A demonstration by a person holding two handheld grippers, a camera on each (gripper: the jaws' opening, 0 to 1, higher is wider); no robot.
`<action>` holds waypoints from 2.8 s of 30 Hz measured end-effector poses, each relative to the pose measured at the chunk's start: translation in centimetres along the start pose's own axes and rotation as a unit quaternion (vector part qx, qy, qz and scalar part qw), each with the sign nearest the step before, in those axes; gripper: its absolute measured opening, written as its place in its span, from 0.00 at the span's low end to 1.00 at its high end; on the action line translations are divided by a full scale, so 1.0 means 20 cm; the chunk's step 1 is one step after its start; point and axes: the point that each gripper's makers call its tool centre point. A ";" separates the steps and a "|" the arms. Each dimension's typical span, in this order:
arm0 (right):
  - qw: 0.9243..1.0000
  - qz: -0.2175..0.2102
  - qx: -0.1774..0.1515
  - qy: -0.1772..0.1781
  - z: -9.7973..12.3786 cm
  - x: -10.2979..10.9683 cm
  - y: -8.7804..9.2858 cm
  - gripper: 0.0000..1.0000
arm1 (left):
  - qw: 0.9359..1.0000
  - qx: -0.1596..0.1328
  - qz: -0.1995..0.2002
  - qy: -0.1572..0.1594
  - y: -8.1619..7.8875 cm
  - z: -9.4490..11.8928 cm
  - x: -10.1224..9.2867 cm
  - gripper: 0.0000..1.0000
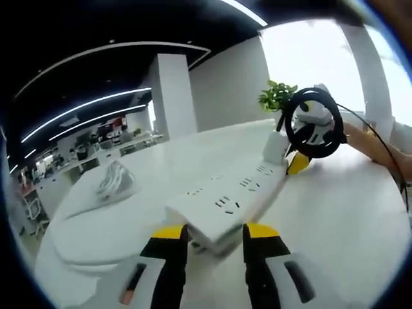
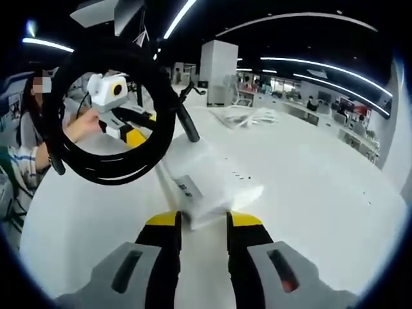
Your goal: Straighten the power strip on the desk, plug the charger into it
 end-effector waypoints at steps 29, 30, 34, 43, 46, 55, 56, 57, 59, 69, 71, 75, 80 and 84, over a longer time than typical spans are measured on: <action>0.999 0.002 0.034 -0.027 0.16 0.02 0.07 0.24 | 0.999 -0.002 -0.016 0.044 -0.02 -0.03 -0.12 0.32; 0.999 0.000 0.035 -0.029 0.16 0.03 0.08 0.24 | 0.999 -0.003 -0.017 0.047 -0.02 -0.03 -0.12 0.32; 0.998 0.010 0.044 -0.032 0.18 0.04 0.09 0.24 | 0.998 -0.002 -0.021 0.054 -0.02 -0.03 -0.14 0.31; 0.997 0.022 0.060 -0.036 0.22 0.05 0.12 0.23 | 0.997 -0.001 -0.032 0.067 -0.02 -0.04 -0.18 0.31; 0.997 0.015 0.065 -0.039 0.23 0.05 0.13 0.22 | 0.997 0.000 -0.036 0.072 -0.02 -0.04 -0.20 0.31; 0.996 0.018 0.075 -0.044 0.26 0.05 0.15 0.22 | 0.996 0.000 -0.043 0.083 -0.03 -0.05 -0.23 0.30; 0.996 0.017 0.076 -0.044 0.26 0.05 0.15 0.21 | 0.995 0.000 -0.044 0.084 -0.03 -0.05 -0.23 0.31; 0.996 0.018 0.078 -0.044 0.27 0.05 0.15 0.21 | 0.995 0.000 -0.044 0.085 -0.03 -0.05 -0.23 0.31; 0.996 0.018 0.080 -0.044 0.27 0.05 0.16 0.21 | 0.995 0.000 -0.045 0.086 -0.03 -0.05 -0.23 0.31; 0.995 0.007 0.087 -0.049 0.28 0.06 0.17 0.20 | 0.994 0.001 -0.053 0.091 -0.03 -0.05 -0.25 0.32; 0.995 0.008 0.088 -0.049 0.29 0.05 0.17 0.20 | 0.994 0.001 -0.054 0.092 -0.03 -0.06 -0.25 0.32; 0.994 0.015 0.094 -0.049 0.29 0.05 0.17 0.20 | 0.994 0.002 -0.057 0.094 -0.03 -0.06 -0.25 0.32; 0.994 0.014 0.094 -0.051 0.30 0.06 0.18 0.20 | 0.993 0.003 -0.062 0.096 -0.04 -0.07 -0.25 0.33; 0.994 0.008 0.092 -0.053 0.30 0.06 0.18 0.20 | 0.994 0.002 -0.059 0.097 -0.04 -0.07 -0.24 0.33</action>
Point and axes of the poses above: the point that each gripper's makers call its tool centre point, and the gripper's own axes: z roughly backward along the fingers, x roughly to its left, y roughly out of its underside, and after that the axes turned 9 degrees about y, right-handed
